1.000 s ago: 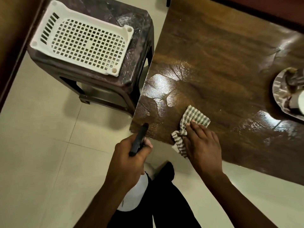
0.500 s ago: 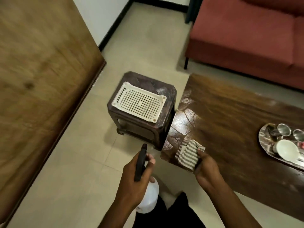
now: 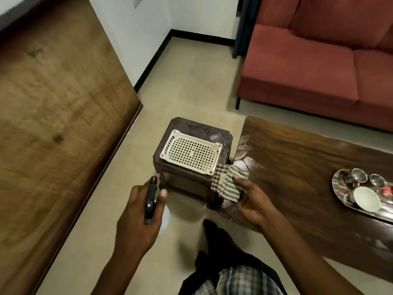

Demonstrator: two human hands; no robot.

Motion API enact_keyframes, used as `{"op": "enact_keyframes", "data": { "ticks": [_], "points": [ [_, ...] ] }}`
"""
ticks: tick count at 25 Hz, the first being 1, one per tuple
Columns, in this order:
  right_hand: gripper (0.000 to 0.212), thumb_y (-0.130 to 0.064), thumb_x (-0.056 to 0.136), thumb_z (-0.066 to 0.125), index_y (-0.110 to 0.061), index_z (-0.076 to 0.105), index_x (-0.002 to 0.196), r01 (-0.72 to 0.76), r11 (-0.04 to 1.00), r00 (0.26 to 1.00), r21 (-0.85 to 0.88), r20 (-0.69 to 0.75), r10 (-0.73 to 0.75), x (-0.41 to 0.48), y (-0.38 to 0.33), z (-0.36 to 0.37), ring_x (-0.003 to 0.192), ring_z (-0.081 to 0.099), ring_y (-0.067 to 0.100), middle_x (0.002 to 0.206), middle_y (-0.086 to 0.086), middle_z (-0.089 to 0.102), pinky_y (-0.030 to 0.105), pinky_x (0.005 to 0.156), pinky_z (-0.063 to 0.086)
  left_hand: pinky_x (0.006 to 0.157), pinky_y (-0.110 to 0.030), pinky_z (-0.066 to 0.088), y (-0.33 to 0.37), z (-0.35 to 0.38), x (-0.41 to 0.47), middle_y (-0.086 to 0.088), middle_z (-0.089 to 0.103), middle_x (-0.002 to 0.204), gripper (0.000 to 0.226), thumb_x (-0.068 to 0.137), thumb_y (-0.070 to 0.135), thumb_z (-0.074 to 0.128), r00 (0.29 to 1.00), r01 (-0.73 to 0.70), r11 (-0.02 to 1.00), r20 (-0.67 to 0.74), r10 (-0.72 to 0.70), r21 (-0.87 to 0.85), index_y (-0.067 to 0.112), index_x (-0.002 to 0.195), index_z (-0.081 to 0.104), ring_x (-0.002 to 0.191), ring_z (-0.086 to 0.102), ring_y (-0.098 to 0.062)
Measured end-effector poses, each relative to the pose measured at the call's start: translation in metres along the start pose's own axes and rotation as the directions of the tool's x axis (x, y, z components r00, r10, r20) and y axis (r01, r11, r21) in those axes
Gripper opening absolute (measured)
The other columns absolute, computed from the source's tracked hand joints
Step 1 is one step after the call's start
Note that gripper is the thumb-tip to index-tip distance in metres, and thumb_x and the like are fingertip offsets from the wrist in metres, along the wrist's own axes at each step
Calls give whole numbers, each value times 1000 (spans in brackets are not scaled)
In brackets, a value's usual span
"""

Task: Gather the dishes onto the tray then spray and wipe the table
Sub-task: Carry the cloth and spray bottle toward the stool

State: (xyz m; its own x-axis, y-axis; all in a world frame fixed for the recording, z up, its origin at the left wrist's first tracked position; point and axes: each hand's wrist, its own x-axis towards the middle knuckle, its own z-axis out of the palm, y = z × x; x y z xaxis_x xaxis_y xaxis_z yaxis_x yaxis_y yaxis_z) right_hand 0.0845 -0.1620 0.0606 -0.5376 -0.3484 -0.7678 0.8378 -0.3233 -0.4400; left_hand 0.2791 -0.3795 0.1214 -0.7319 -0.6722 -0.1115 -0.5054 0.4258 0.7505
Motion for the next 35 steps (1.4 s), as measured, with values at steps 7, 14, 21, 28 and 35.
{"op": "enact_keyframes", "data": {
  "ticks": [7,14,21,28,35],
  "points": [
    [41,-2,98,65,5,65,138,-6,999,1000,42,0,6,74,8,38,93,82,32,123,27,76,38,69,67,78,-8,43,-17,6,92,27,68,93,41,104,52,58,996,-29,1000,83,30,-8,34,140,63,90,64,-2],
    [40,-4,97,65,3,65,137,-58,998,995,6,-82,58,130,-7,78,119,74,38,129,25,74,47,89,66,93,-20,54,-8,32,183,2,78,132,57,102,59,51,982,-75,996,171,81,-41,22,144,63,117,73,-16],
    [31,-4,98,59,-1,71,126,-76,995,982,-59,-179,65,196,-6,107,96,79,34,116,21,79,48,82,68,89,-33,63,-30,76,267,2,80,122,46,107,56,55,969,-157,988,194,152,11,27,143,59,105,77,-19],
    [34,-5,92,59,0,72,123,-144,977,935,-155,-345,83,266,12,112,99,70,40,115,22,78,57,99,59,78,-16,50,-54,129,325,6,73,100,44,108,58,52,925,-189,981,343,165,36,28,139,60,94,72,-19],
    [36,-4,98,58,5,64,132,-240,933,888,-267,-449,100,312,18,102,83,73,34,104,20,75,48,78,65,96,-41,60,-74,157,350,6,75,112,47,108,57,53,914,-119,991,395,86,59,30,147,56,106,73,-19]
  ]
}}
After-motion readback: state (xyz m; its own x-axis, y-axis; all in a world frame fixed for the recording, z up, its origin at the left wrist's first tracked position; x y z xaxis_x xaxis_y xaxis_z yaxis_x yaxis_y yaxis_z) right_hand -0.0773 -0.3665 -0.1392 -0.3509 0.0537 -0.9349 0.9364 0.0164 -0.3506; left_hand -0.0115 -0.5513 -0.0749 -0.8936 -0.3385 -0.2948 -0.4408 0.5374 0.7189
